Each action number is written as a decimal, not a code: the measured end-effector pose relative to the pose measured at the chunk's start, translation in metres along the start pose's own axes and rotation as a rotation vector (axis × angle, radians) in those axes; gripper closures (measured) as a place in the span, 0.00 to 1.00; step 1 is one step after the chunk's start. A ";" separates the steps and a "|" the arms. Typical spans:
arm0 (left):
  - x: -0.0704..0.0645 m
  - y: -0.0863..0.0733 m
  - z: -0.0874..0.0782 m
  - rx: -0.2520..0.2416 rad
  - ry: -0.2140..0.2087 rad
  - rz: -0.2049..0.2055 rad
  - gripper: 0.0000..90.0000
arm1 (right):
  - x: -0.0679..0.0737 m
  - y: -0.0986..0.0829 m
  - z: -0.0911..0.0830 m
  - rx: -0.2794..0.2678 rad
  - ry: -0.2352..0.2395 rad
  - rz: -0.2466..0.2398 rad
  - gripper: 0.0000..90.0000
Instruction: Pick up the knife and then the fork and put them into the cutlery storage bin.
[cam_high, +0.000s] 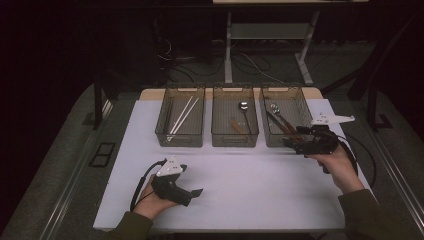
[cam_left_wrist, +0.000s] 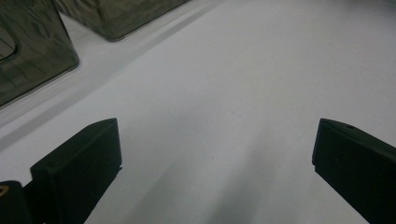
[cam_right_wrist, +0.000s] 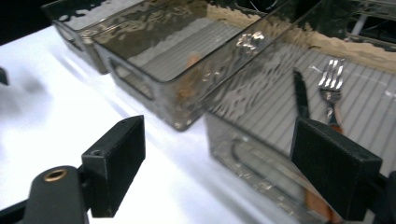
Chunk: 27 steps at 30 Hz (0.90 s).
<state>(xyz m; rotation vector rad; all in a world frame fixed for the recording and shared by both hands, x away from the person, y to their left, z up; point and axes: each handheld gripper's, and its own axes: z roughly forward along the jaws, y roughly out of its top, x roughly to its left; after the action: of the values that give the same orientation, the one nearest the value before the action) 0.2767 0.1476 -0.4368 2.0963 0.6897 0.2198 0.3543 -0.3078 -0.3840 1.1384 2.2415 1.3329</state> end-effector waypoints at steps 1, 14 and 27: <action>0.000 0.000 0.000 -0.001 0.000 0.001 0.00 | 0.003 -0.004 -0.001 -0.007 0.007 -0.007 0.18; -0.002 0.000 -0.002 -0.014 0.001 0.002 0.00 | 0.033 -0.045 -0.013 -0.026 0.018 -0.065 0.16; -0.001 0.000 -0.003 -0.018 0.003 -0.003 0.00 | 0.058 -0.085 -0.018 -0.019 0.070 -0.055 0.16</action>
<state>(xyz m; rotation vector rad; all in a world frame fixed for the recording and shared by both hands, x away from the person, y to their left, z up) 0.2746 0.1492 -0.4344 2.0785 0.6902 0.2271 0.2660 -0.2966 -0.4377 1.0320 2.2866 1.3889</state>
